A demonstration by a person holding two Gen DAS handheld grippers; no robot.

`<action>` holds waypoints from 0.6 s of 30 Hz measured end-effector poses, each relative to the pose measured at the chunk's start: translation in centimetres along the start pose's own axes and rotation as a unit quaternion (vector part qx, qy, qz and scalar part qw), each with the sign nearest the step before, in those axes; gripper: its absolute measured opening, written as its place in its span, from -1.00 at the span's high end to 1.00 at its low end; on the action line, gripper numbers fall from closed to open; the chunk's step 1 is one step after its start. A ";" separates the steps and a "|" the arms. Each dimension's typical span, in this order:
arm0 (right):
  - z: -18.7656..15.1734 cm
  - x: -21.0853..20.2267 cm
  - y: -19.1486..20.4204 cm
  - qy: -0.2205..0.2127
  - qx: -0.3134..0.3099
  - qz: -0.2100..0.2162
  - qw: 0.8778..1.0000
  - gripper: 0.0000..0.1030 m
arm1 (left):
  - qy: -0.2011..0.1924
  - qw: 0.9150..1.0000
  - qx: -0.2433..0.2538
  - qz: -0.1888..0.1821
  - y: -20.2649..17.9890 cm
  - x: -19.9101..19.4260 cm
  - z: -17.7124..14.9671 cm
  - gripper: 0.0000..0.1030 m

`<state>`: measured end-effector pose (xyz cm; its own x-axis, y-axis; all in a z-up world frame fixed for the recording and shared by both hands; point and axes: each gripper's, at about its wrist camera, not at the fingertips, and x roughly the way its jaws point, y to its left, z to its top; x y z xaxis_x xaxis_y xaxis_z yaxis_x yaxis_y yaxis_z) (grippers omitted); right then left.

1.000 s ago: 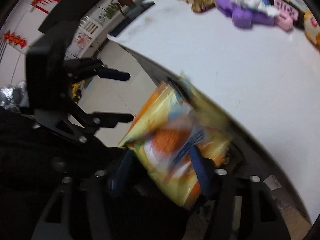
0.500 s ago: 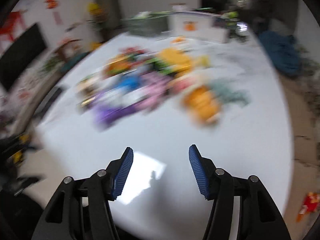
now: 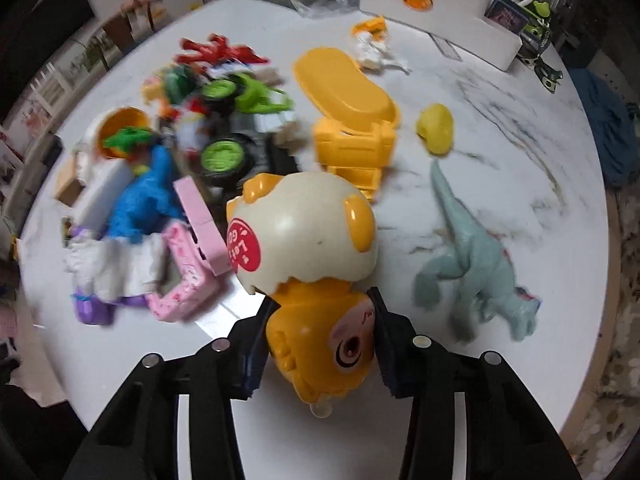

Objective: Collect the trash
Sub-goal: 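Grasp the orange-white egg toy with the right gripper while the left grasps the gold toy car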

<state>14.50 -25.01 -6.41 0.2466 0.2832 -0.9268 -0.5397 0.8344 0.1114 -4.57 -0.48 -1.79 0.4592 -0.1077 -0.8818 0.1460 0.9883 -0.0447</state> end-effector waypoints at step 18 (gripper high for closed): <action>-10.6 -2.4 3.6 -0.007 0.137 0.024 0.990 0.14 | -0.014 1.000 -0.014 0.005 2.4 8.8 9.7 0.45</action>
<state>3.40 -27.74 -7.57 0.2379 0.3301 -0.9135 -0.3121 0.9166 0.2500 8.34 -0.06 -5.09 0.4853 -0.1004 -0.8686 0.1176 0.9919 -0.0490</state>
